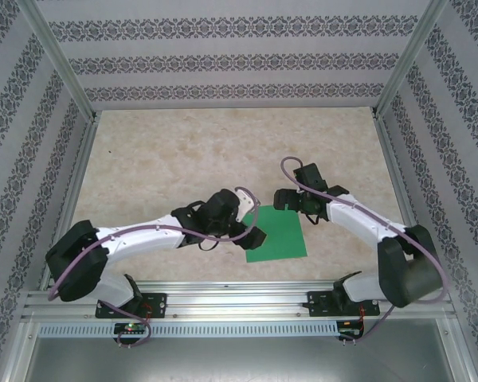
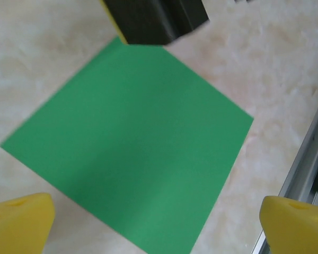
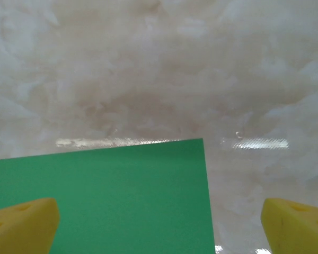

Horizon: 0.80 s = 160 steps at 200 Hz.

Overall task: Fold a paper plane with a square sheet of paper (fold left side to right side)
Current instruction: Pick up the square sheet of paper from the center of the table.

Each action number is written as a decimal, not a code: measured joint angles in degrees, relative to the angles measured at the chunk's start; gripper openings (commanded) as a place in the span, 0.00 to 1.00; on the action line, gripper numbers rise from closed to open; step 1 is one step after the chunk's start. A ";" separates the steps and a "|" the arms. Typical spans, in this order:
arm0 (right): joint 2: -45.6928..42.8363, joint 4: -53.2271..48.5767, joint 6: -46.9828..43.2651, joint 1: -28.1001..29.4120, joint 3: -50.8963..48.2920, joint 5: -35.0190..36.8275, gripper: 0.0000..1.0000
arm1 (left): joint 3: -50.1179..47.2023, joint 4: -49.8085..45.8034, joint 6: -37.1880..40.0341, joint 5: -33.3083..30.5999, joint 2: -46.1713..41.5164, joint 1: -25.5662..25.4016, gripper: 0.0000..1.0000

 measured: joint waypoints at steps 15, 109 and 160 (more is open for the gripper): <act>2.32 -0.57 0.00 0.00 0.85 -0.22 0.97 | -0.02 0.24 -0.04 0.79 2.40 -0.55 1.00; 9.31 -2.25 0.90 0.94 3.10 -1.92 0.98 | -0.96 4.26 -1.40 3.34 10.01 -2.14 1.00; 10.95 -3.17 1.84 2.73 3.41 -2.14 0.98 | -1.62 5.09 -1.55 3.87 12.15 -2.14 1.00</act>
